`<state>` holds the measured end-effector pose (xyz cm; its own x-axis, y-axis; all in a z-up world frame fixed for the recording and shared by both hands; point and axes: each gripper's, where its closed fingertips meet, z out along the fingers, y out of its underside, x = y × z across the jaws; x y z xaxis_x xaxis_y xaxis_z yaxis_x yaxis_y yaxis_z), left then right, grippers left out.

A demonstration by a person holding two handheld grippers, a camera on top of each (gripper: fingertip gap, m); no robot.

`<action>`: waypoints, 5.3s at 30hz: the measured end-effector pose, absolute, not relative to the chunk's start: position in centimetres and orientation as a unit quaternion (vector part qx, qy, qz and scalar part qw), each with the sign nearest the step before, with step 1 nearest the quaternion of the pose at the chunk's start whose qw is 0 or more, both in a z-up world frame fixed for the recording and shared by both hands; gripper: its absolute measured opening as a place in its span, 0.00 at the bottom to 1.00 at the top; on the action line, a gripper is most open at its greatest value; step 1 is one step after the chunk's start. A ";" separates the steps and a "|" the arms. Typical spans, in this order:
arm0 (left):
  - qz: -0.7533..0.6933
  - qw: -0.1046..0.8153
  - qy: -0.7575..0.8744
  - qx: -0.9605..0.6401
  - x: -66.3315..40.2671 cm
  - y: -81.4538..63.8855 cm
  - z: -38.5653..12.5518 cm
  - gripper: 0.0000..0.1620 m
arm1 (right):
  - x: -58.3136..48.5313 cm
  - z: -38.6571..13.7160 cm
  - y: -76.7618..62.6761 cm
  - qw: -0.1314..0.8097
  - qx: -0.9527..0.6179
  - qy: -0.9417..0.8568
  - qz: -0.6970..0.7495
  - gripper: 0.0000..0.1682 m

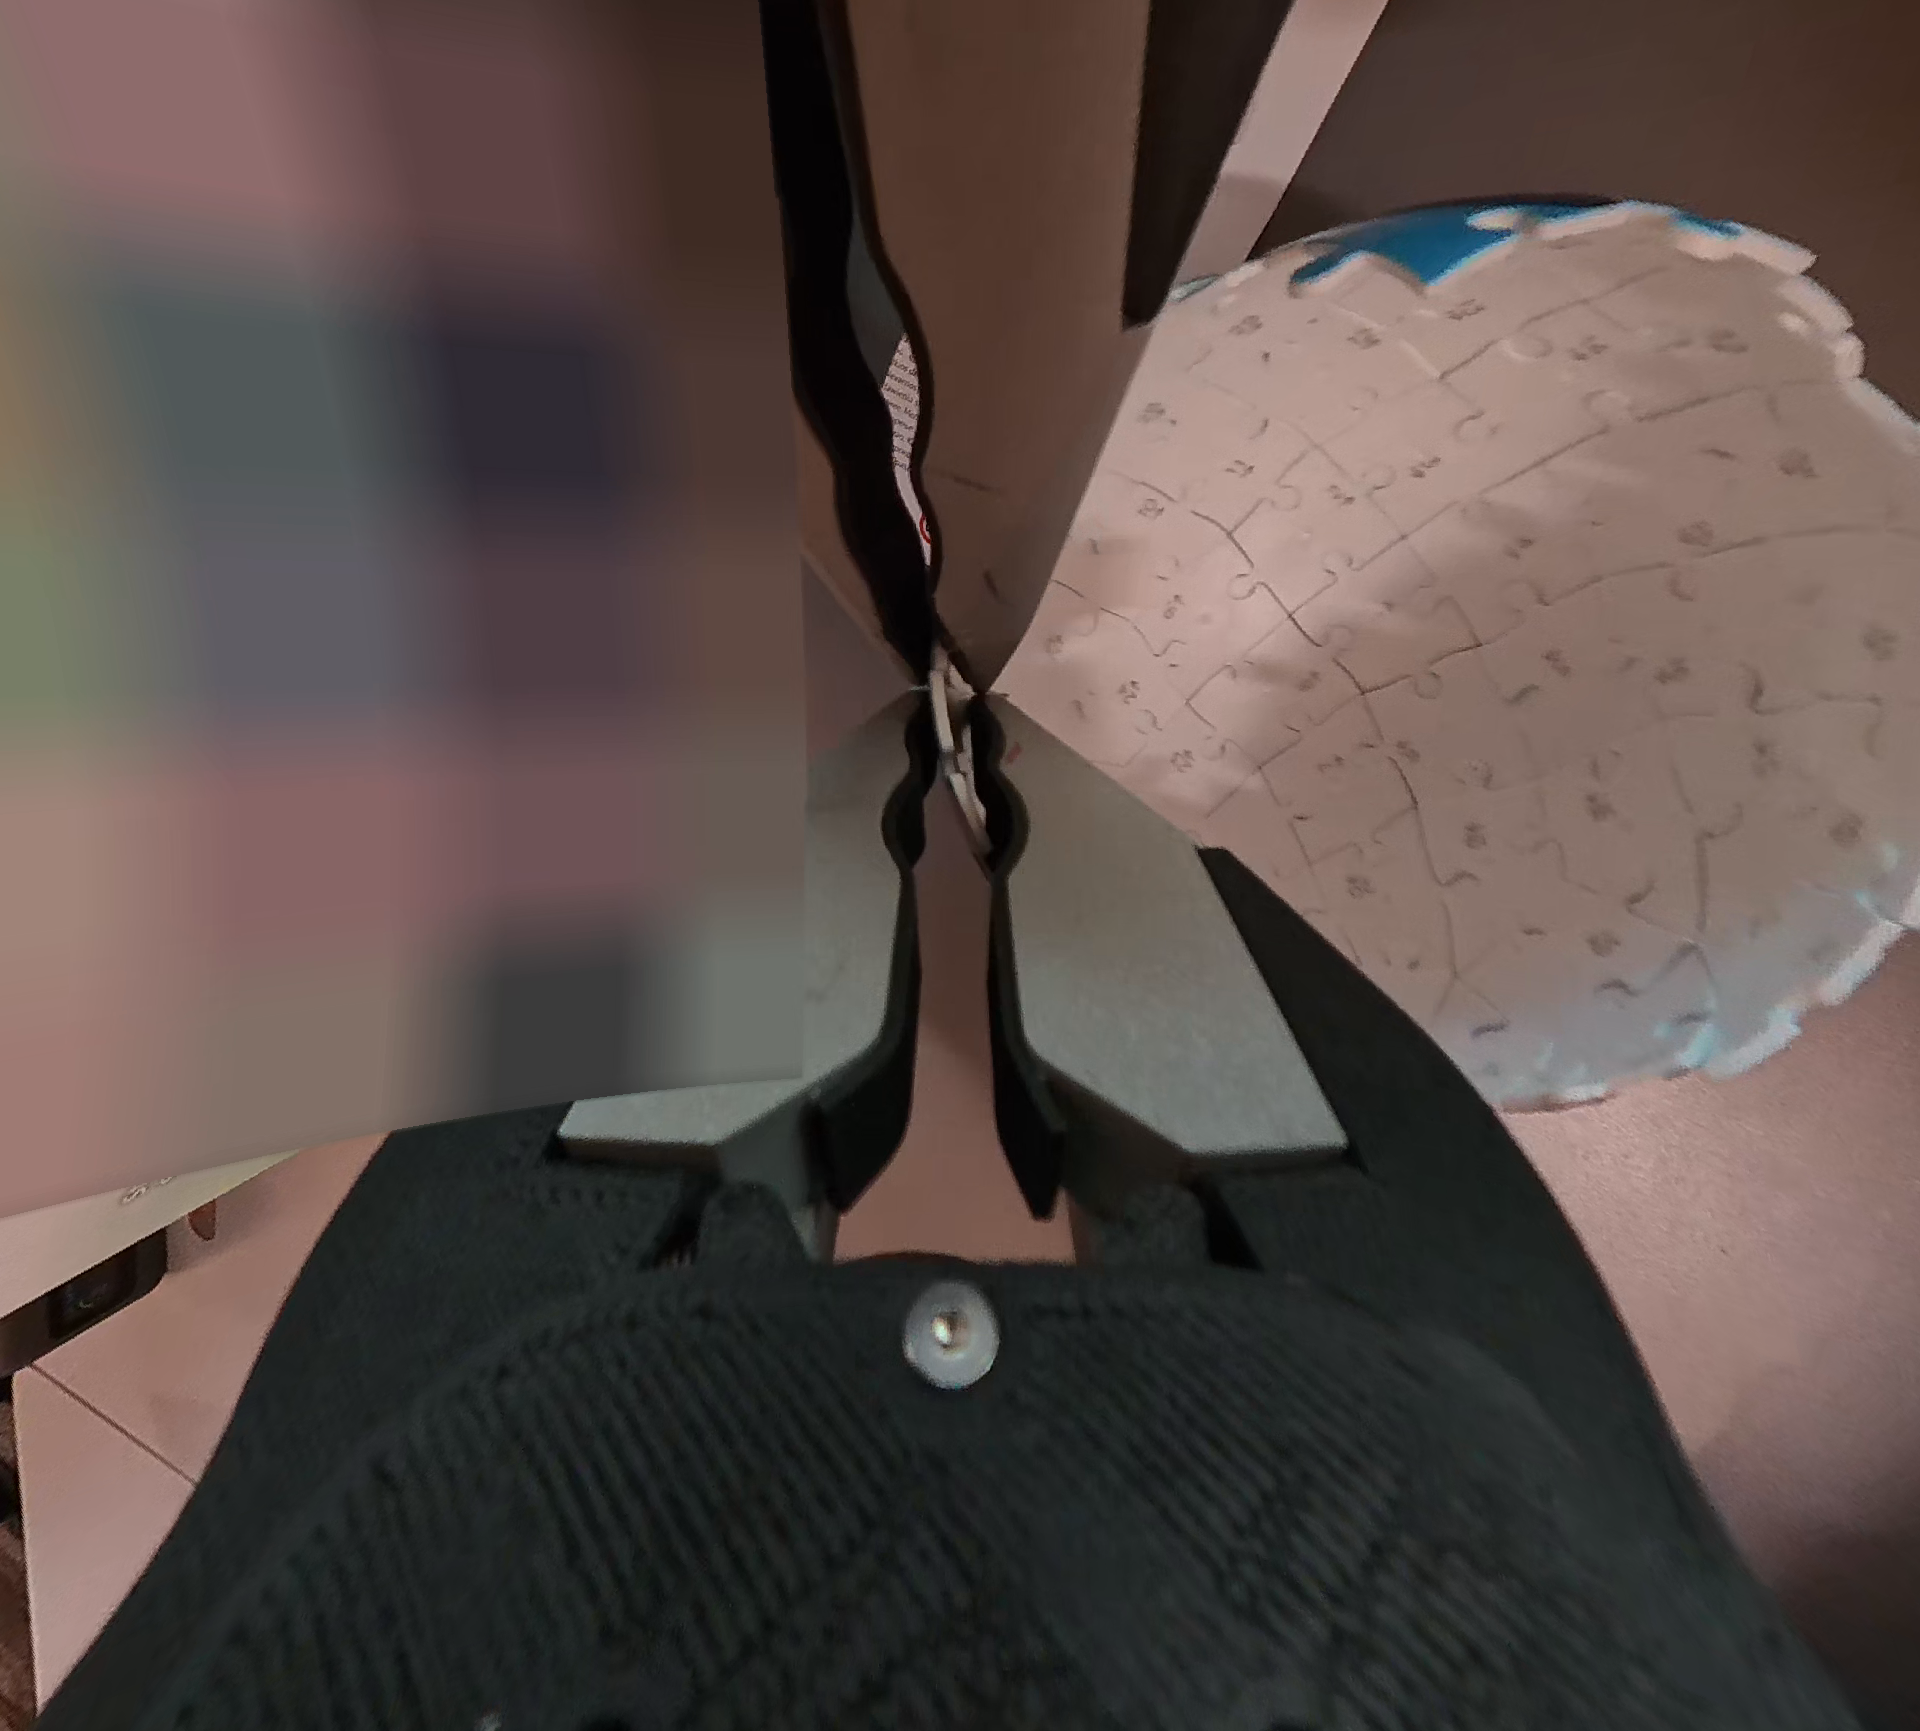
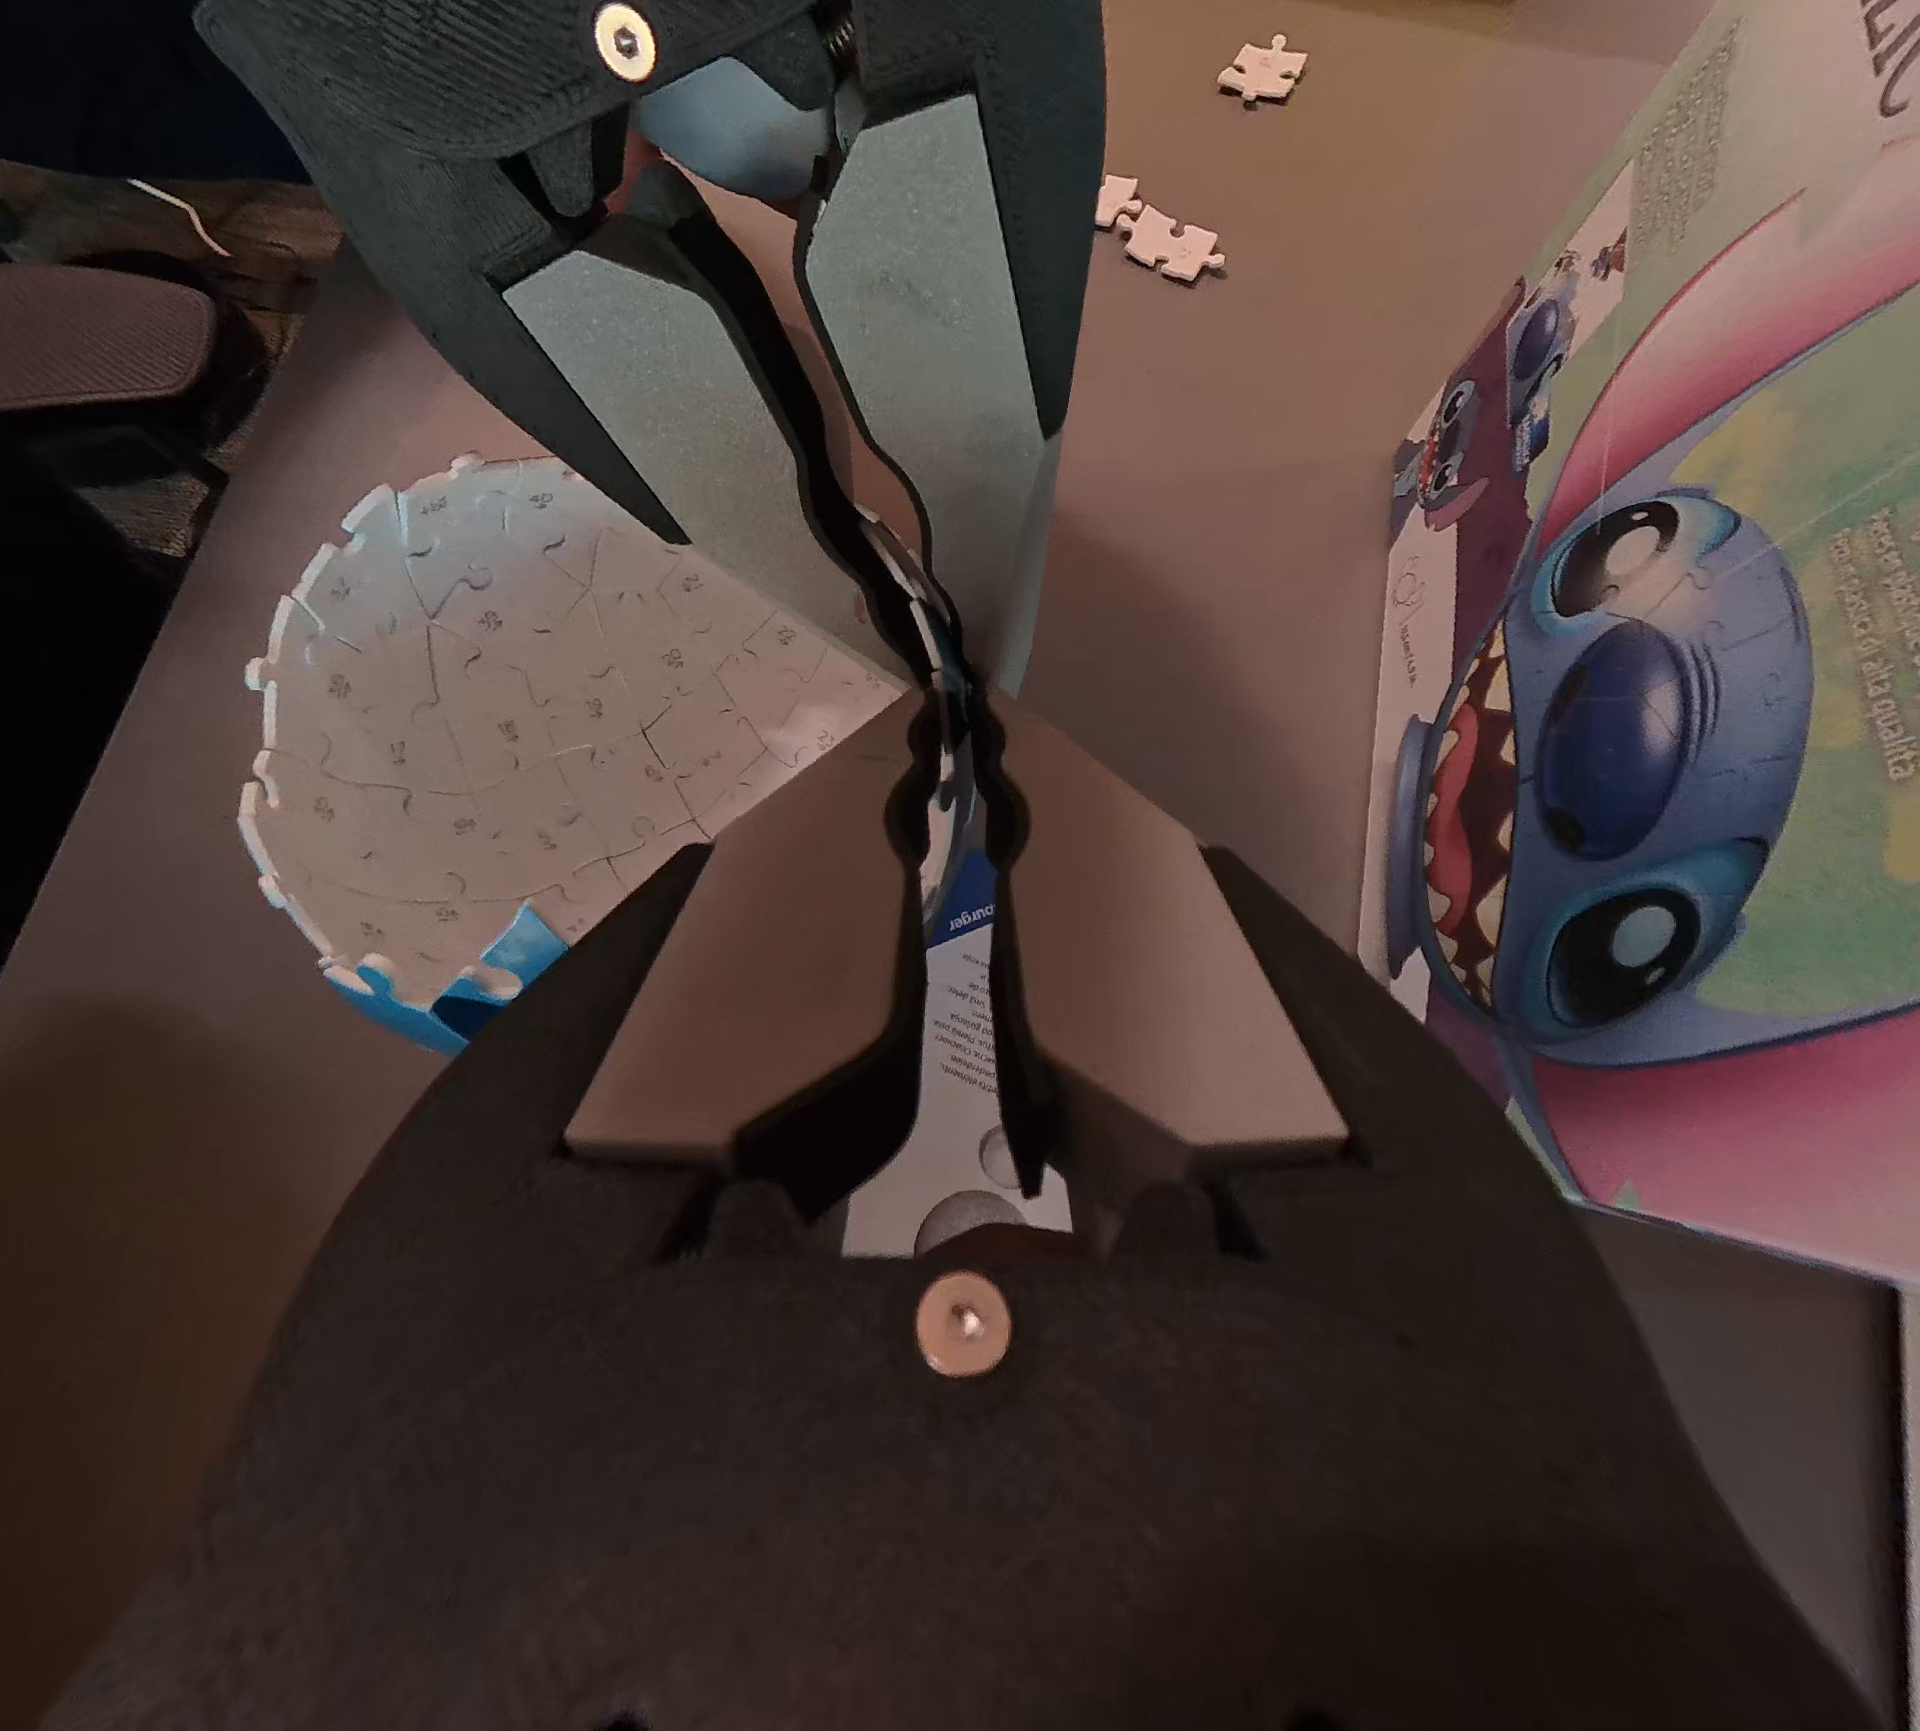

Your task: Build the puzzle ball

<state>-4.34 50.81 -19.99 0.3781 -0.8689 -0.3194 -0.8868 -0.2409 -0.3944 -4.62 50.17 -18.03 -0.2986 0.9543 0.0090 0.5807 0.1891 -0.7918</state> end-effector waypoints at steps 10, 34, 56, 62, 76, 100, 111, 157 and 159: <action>0.000 0.259 0.557 -0.789 -4.1 50.6 -20.1 0.01 | -4.5 -18.2 50.0 0.269 -0.521 -0.733 0.346 0.00; 0.010 0.250 0.543 -0.802 -5.0 50.8 -20.2 0.02 | -4.3 -20.2 50.9 0.300 -0.505 -0.776 0.230 0.02; -0.011 0.233 0.530 -0.815 -5.5 50.5 -20.4 0.05 | -4.6 -20.9 50.9 0.257 -0.544 -0.755 0.259 0.00; -0.023 0.232 0.524 -0.819 -5.1 50.6 -20.5 0.01 | -4.5 -21.0 50.8 0.252 -0.547 -0.755 0.257 0.00; -0.035 0.231 0.506 -0.830 -5.7 50.6 -20.1 0.03 | -4.7 -20.8 51.5 0.263 -0.561 -0.738 0.266 0.05; -0.051 0.243 0.493 -0.834 -5.8 50.5 -19.0 0.00 | -5.7 -19.1 51.1 0.305 -0.531 -0.733 0.296 0.04; -0.036 0.224 0.500 -0.836 -6.0 50.7 -20.2 0.01 | -5.2 -19.3 51.5 0.308 -0.522 -0.756 0.246 0.00; -0.047 0.283 0.517 -0.806 -4.1 52.0 -19.8 0.00 | -4.2 -19.3 52.1 0.301 -0.528 -0.767 0.207 0.02; -0.049 0.282 0.515 -0.808 -4.1 52.0 -19.9 0.01 | -4.0 -19.1 52.2 0.300 -0.528 -0.767 0.208 0.02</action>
<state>-4.12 52.02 -19.88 0.4646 -0.8602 -0.2105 -0.8046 -0.3107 -0.5061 -3.99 52.18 -19.12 -0.2621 0.9348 0.2397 0.6852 0.3551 -0.6359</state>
